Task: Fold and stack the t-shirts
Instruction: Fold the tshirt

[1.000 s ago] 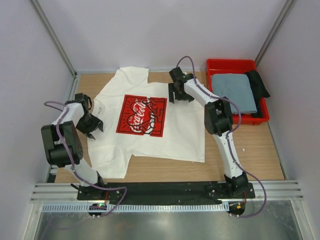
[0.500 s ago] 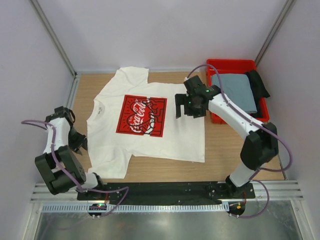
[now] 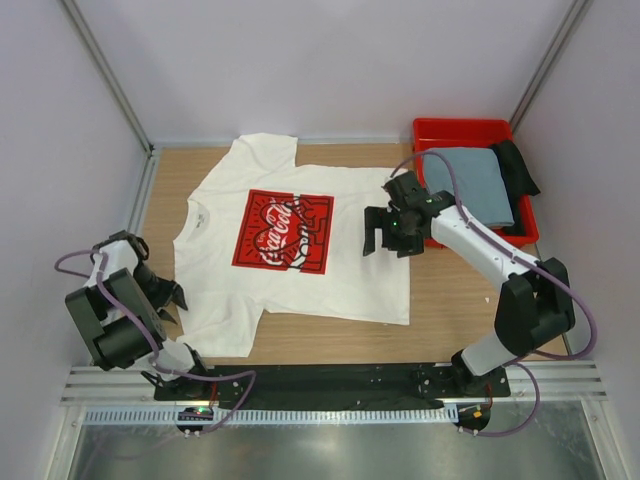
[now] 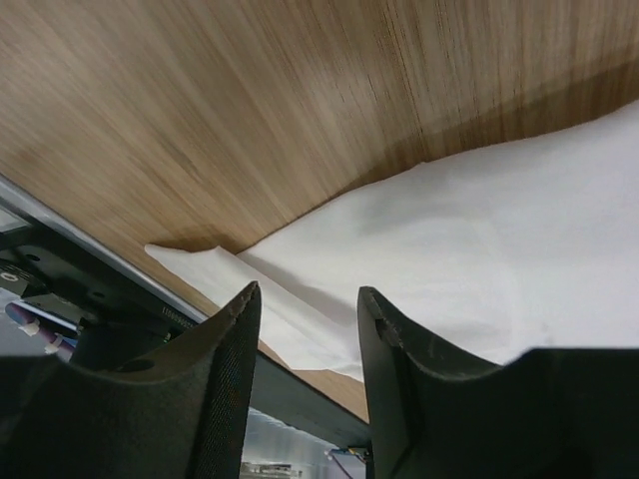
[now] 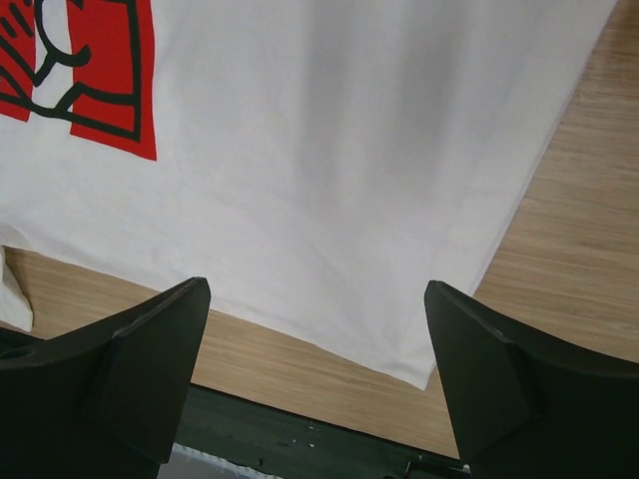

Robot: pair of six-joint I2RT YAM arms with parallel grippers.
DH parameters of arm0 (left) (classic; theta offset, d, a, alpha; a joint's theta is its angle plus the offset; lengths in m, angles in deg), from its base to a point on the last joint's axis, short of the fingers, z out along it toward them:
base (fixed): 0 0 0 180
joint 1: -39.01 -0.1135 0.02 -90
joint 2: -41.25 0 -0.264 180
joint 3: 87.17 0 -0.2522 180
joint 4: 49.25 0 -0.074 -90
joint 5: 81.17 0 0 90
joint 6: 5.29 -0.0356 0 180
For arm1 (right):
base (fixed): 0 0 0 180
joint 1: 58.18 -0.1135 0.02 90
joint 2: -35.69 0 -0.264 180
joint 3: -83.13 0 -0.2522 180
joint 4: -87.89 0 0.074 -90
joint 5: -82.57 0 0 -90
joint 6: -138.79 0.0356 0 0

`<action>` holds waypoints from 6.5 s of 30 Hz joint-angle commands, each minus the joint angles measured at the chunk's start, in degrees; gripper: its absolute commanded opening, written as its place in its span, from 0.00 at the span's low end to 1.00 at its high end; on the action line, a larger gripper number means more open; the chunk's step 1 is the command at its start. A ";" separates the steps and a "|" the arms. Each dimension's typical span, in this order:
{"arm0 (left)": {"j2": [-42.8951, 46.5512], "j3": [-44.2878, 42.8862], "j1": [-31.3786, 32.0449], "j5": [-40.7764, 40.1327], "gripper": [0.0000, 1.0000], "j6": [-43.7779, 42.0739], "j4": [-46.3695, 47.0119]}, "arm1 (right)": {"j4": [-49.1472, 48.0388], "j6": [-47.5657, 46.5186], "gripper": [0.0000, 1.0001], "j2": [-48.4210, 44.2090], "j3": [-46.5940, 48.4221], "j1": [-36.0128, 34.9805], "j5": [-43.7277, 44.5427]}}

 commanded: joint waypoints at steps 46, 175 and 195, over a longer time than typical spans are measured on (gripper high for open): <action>9.97 3.70 9.14 -9.46 0.00 16.19 2.68 | 2.09 8.37 0.83 -10.29 -20.40 16.68 -11.27; -22.45 -41.56 21.36 -8.41 0.00 11.80 -1.63 | 0.07 4.07 0.01 16.43 6.13 19.94 3.49; -27.64 -44.46 21.45 -7.62 0.00 11.19 -1.02 | -0.10 3.19 0.01 18.36 6.93 19.93 5.43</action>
